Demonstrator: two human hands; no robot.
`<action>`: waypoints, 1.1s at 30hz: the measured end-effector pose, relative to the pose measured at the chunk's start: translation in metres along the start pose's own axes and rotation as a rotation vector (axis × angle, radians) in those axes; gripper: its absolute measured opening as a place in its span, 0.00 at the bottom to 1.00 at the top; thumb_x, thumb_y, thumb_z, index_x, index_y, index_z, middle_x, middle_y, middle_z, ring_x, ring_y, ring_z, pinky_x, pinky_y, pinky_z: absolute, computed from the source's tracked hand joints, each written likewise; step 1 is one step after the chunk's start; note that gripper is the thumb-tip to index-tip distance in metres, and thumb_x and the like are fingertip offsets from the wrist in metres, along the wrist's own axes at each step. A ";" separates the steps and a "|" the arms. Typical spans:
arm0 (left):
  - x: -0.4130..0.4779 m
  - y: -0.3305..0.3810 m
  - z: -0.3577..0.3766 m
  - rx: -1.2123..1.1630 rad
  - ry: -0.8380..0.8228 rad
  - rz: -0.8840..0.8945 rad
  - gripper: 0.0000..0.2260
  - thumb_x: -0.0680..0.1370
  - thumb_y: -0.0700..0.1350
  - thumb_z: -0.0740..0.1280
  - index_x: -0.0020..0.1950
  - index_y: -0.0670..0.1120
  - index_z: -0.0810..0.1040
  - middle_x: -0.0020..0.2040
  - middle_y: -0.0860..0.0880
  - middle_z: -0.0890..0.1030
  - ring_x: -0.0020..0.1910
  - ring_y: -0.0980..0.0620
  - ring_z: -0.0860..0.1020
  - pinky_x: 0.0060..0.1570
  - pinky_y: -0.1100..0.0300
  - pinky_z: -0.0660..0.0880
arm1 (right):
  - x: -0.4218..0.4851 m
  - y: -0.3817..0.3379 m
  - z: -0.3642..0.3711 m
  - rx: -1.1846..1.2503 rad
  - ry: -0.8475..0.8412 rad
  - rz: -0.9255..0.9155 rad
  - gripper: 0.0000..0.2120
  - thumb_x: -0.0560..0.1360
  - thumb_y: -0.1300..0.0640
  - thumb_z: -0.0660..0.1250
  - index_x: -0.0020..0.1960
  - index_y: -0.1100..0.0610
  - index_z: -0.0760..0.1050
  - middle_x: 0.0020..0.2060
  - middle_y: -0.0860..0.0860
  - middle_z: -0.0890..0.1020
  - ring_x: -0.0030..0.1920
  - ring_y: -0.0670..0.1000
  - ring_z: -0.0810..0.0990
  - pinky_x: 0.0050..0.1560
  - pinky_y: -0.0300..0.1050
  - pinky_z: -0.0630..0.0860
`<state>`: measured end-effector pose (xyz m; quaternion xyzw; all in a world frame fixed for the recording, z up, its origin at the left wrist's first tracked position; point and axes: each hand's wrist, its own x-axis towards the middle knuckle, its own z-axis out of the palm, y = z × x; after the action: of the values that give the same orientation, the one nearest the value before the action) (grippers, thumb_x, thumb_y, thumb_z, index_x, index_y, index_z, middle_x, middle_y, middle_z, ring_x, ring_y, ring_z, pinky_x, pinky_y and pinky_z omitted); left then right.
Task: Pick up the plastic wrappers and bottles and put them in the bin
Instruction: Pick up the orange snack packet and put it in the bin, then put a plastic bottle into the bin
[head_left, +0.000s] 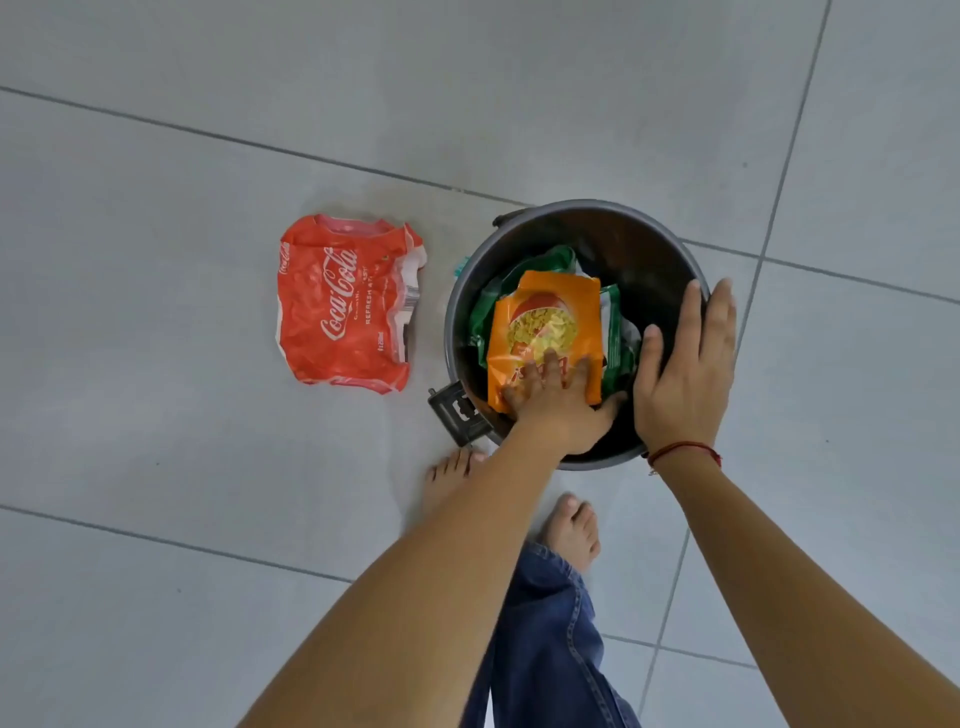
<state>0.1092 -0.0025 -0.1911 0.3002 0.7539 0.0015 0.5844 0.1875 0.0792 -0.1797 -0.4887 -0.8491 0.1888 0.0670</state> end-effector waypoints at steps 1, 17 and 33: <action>-0.005 0.000 -0.008 -0.002 -0.009 0.018 0.32 0.78 0.65 0.50 0.77 0.51 0.46 0.78 0.42 0.43 0.75 0.38 0.42 0.70 0.34 0.45 | 0.000 0.000 0.000 0.000 0.002 0.001 0.24 0.81 0.54 0.55 0.74 0.59 0.56 0.75 0.60 0.57 0.75 0.60 0.55 0.72 0.52 0.56; 0.083 -0.147 -0.088 0.305 0.503 0.112 0.13 0.77 0.41 0.64 0.60 0.39 0.73 0.57 0.39 0.75 0.57 0.40 0.73 0.54 0.47 0.73 | -0.002 0.006 0.006 -0.049 0.051 -0.031 0.25 0.81 0.51 0.53 0.74 0.60 0.56 0.74 0.62 0.57 0.74 0.61 0.56 0.69 0.57 0.61; 0.077 -0.199 0.147 -0.121 0.173 -0.264 0.05 0.63 0.32 0.71 0.36 0.38 0.80 0.34 0.39 0.82 0.32 0.39 0.81 0.35 0.48 0.78 | -0.001 0.003 0.004 -0.068 0.045 -0.008 0.25 0.81 0.52 0.54 0.74 0.59 0.56 0.74 0.61 0.58 0.74 0.60 0.56 0.71 0.49 0.54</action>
<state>0.1390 -0.1820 -0.3757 0.1616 0.8328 -0.0041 0.5294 0.1891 0.0783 -0.1845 -0.4916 -0.8552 0.1487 0.0701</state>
